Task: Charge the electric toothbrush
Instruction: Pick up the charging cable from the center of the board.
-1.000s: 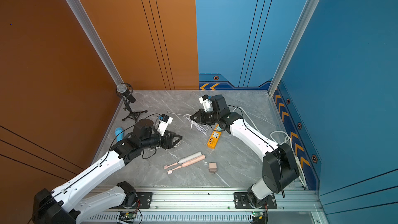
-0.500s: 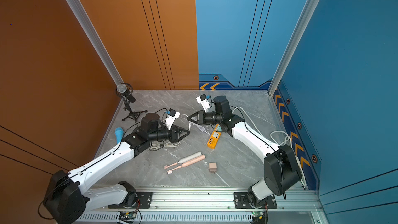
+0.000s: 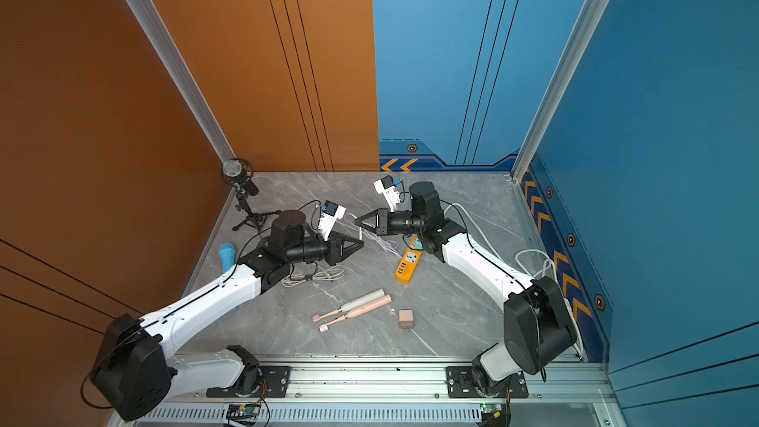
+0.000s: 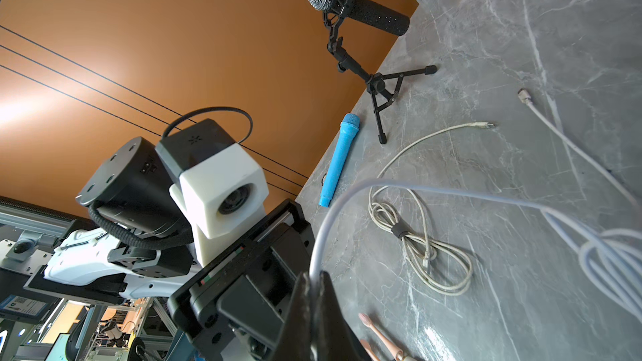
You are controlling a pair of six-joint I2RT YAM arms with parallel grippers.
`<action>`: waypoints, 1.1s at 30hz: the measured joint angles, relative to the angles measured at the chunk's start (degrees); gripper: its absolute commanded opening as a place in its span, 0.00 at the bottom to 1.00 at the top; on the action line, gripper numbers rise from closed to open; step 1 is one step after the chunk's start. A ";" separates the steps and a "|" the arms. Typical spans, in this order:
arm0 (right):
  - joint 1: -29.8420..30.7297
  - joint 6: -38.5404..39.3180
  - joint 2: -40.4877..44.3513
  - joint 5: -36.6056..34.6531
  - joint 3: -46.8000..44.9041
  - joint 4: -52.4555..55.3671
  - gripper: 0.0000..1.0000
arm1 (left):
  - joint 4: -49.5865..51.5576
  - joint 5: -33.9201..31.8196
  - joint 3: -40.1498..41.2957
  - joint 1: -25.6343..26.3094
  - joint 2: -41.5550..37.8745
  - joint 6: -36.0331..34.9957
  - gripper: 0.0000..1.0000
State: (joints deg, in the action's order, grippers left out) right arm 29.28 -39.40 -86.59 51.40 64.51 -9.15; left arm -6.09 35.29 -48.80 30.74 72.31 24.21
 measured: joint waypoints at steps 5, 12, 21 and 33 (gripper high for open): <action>-0.02 0.02 0.02 -0.17 -0.09 -0.57 0.00 | -0.15 0.63 -0.50 0.50 0.26 -0.66 0.04; -0.04 1.05 0.13 -1.14 -0.09 0.20 0.00 | -0.13 -0.87 -0.39 0.85 0.24 -0.81 0.00; 0.46 5.66 1.40 -7.30 2.86 11.21 0.19 | 1.42 -6.91 0.00 1.68 0.22 -2.97 0.00; 4.20 5.90 1.46 -20.37 11.89 31.63 0.38 | 11.06 -20.37 -4.81 6.25 1.90 -11.58 0.00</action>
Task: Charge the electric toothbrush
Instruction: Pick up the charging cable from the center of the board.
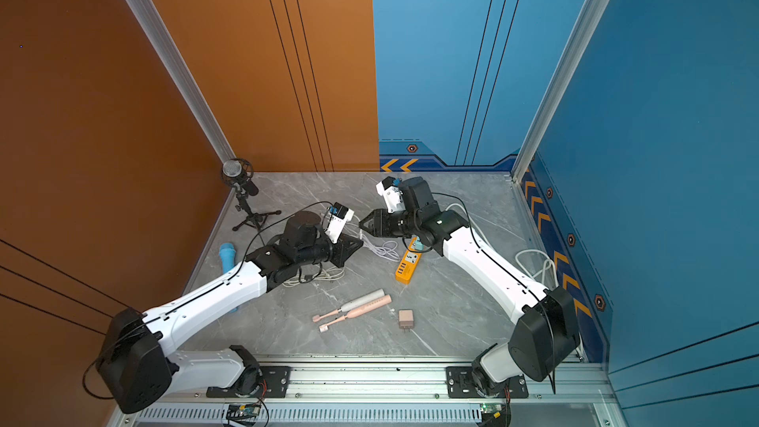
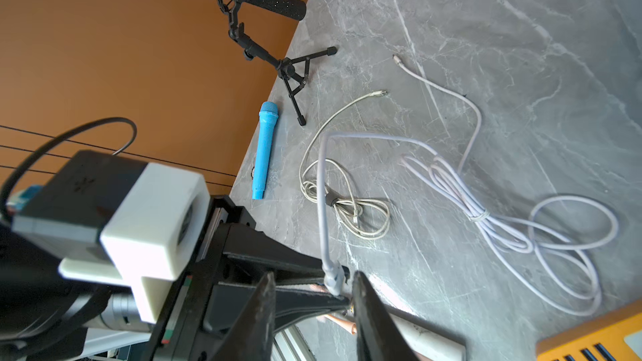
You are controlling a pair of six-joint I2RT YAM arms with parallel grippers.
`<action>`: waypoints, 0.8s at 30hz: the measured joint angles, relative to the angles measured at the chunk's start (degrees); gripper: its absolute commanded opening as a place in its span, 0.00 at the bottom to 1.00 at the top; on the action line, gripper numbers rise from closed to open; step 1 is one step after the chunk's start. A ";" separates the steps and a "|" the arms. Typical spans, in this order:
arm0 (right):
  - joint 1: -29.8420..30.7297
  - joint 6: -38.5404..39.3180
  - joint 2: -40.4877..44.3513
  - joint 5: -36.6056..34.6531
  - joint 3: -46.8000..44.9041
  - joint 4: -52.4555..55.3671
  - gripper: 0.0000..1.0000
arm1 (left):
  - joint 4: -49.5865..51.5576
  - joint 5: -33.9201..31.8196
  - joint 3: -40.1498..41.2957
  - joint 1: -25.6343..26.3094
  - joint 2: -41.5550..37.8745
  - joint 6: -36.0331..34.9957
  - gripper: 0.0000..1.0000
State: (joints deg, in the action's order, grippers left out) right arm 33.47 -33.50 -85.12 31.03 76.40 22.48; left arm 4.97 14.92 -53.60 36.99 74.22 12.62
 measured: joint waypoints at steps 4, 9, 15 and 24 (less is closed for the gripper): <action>0.57 -2.45 -1.64 -1.73 0.72 2.29 0.36 | 1.03 -2.03 -0.52 1.27 0.76 -1.60 0.00; 0.76 -4.24 -4.00 -3.32 1.46 4.24 0.31 | 1.77 -3.63 -0.83 2.23 0.83 -2.78 0.00; 1.38 -5.14 -5.44 -3.91 2.84 4.85 0.23 | 2.19 -5.11 -1.51 3.10 0.92 -3.45 0.00; 1.79 -5.40 -5.51 -5.05 2.84 5.81 0.05 | 2.99 -6.99 -2.91 3.58 2.10 -4.09 0.00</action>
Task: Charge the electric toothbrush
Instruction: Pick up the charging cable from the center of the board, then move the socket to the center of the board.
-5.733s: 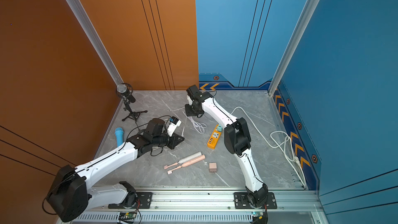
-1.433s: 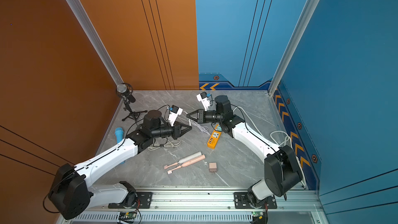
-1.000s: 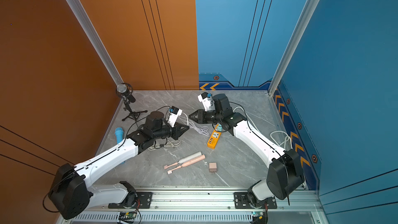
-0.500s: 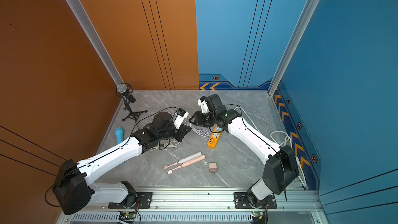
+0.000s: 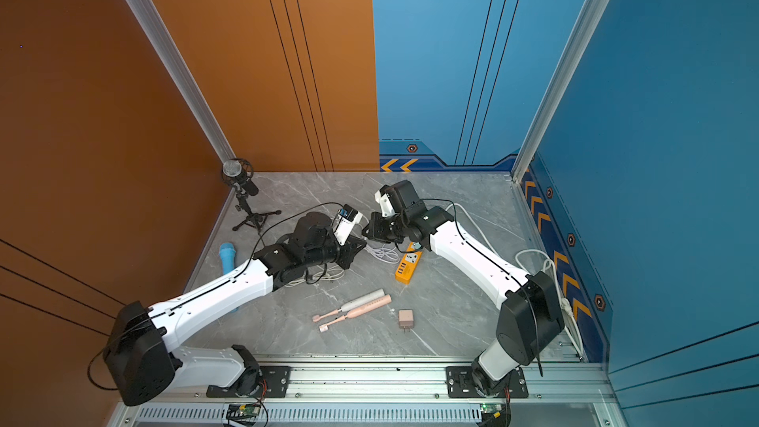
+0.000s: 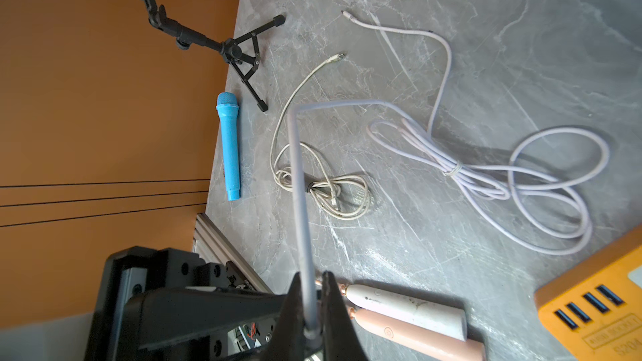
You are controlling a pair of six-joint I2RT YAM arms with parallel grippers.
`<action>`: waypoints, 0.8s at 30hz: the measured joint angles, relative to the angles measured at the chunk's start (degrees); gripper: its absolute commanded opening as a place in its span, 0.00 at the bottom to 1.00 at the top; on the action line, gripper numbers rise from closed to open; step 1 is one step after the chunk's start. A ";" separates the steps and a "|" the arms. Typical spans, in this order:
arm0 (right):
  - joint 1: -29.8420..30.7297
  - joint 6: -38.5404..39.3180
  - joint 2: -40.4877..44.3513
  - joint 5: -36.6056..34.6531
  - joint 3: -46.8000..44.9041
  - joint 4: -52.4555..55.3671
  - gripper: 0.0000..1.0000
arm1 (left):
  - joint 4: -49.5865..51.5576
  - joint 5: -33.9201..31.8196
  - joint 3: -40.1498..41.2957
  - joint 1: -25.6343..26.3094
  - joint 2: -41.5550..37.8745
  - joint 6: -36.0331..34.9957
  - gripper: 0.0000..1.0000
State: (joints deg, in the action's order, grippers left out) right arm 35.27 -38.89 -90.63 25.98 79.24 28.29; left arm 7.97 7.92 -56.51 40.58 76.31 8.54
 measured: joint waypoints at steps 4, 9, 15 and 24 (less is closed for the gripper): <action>-0.02 0.17 0.00 -1.03 0.00 0.61 0.00 | 0.22 -0.57 -0.46 0.37 0.76 -0.15 0.14; -1.44 3.17 0.68 -2.67 -1.25 0.85 0.00 | 0.55 -0.92 -0.50 0.48 1.05 0.13 0.38; -11.43 9.77 4.81 -1.01 -9.84 -3.41 0.00 | 0.96 -1.51 -0.15 1.18 0.96 2.60 0.50; -23.82 24.33 5.68 9.31 -17.77 -13.57 0.00 | 5.22 -3.26 -3.21 6.25 11.50 7.65 0.63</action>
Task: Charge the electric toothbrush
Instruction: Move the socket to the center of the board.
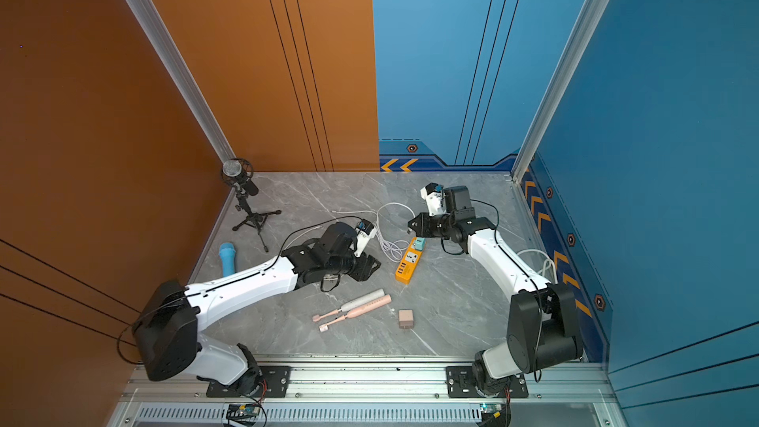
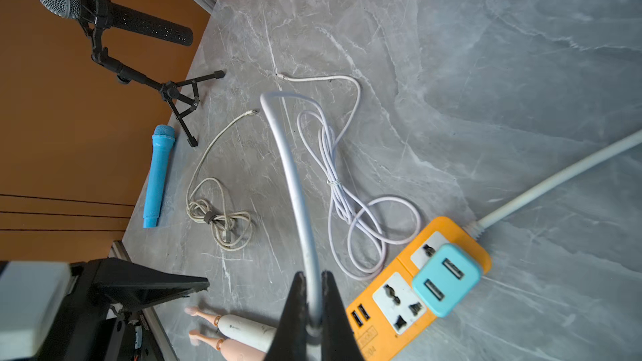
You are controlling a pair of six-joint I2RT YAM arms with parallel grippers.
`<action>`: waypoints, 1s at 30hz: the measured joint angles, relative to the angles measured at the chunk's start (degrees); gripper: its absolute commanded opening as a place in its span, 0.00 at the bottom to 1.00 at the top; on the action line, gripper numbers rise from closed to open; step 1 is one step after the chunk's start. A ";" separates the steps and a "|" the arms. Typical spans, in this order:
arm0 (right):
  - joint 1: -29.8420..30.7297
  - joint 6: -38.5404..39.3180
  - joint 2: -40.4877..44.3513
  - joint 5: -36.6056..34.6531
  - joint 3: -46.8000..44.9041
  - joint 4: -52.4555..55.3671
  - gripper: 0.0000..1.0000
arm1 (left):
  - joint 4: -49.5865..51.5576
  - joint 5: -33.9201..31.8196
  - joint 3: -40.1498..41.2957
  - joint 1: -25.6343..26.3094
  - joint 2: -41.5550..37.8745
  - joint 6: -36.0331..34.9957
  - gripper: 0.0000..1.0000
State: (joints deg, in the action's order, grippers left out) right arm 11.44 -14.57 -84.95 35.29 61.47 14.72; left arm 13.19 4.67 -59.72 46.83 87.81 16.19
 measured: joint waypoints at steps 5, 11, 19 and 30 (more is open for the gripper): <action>-4.44 7.15 0.00 3.10 -1.09 -1.88 0.00 | 1.11 -0.92 -5.51 3.26 7.91 1.90 0.73; -7.85 12.83 0.00 5.49 -2.14 -3.78 0.00 | 2.29 -2.01 -11.15 5.90 16.04 3.41 0.78; -8.07 17.07 -0.15 5.14 -3.76 -5.70 0.00 | 5.11 -4.79 -19.19 7.52 26.03 3.37 0.78; -7.19 19.12 -0.52 4.04 -4.72 -7.69 0.00 | 7.41 -8.33 -24.37 8.26 31.54 3.10 0.62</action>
State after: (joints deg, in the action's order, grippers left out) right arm 4.25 4.56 -85.47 39.33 56.75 7.03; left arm 20.60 -3.66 -84.09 55.09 119.35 19.29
